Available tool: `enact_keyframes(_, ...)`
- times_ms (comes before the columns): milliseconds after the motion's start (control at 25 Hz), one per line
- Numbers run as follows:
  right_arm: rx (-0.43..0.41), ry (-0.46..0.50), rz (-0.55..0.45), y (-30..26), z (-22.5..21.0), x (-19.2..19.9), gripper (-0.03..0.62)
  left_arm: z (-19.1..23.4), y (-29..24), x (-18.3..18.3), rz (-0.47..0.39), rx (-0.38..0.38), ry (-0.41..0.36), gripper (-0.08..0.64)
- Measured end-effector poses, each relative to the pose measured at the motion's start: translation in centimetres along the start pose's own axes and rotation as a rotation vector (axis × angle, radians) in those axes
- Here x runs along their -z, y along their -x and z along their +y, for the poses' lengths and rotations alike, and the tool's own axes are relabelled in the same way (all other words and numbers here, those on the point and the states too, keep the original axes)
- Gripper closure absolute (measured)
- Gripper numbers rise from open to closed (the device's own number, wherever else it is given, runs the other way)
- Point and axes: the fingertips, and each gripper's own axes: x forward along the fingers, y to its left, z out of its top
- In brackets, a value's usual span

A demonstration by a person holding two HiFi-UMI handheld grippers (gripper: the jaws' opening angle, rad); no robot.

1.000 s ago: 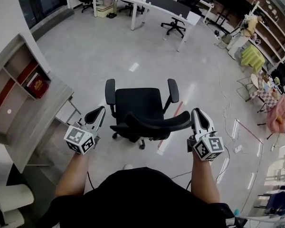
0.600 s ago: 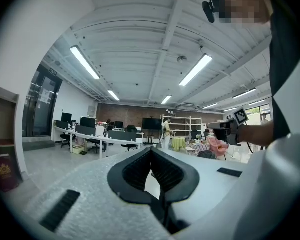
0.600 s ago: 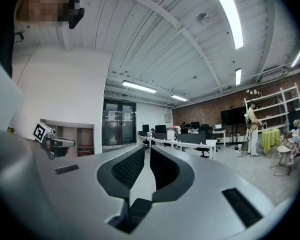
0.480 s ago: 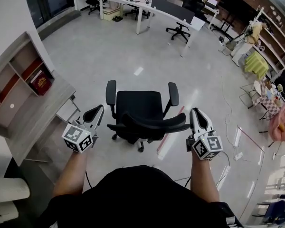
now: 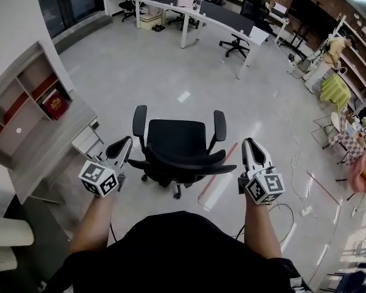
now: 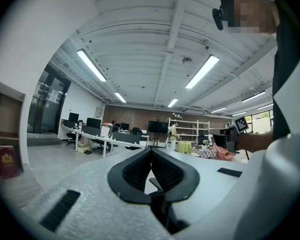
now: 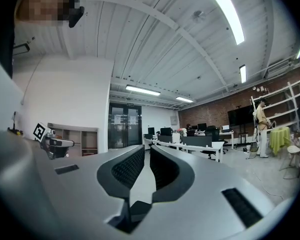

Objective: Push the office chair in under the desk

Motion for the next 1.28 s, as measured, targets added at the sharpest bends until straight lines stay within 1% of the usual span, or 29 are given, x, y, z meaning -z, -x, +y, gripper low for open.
enact_keyframes(200,-0.023,0.002,-0.006,-0.2,-1.9,-0.7,0.551,-1.3,-0.4,0.0,0.001,-0.033,0.001,0.545)
enact_keyframes(400,-0.049,0.016,-0.009,-0.1,-2.7,-1.2,0.551,-2.1,-0.4,0.2,0.012,-0.066,-0.018,0.545)
enact_keyframes(520,-0.067,0.025,0.005,-0.1,-2.9,-1.1,0.551,-2.4,-0.3,0.3,0.018,-0.082,-0.026,0.545)
enact_keyframes(600,-0.082,0.028,0.024,0.0,-3.0,-0.7,0.551,-2.7,-0.2,0.9,0.04,-0.085,-0.032,0.545)
enact_keyframes(720,-0.126,0.049,0.09,-0.1,-2.9,0.4,0.535,-3.1,-0.2,2.5,0.118,-0.082,-0.051,0.543)
enact_keyframes(840,-0.179,0.081,0.186,-0.1,-2.9,2.0,0.511,-3.5,-0.2,4.4,0.218,-0.077,-0.106,0.543)
enact_keyframes(1000,-0.242,0.129,0.296,0.2,-2.3,4.8,0.491,-4.2,0.0,7.2,0.342,-0.042,-0.175,0.538)
enact_keyframes(1080,-0.264,0.138,0.346,0.2,-2.0,6.2,0.491,-4.3,0.0,8.7,0.412,-0.031,-0.21,0.472)
enact_keyframes(1200,-0.313,0.148,0.417,0.1,-1.1,8.4,0.483,-4.4,0.0,10.6,0.489,-0.016,-0.248,0.439)
enact_keyframes(1280,-0.346,0.172,0.472,0.3,-0.8,10.0,0.465,-4.4,0.0,11.9,0.539,-0.014,-0.275,0.415)
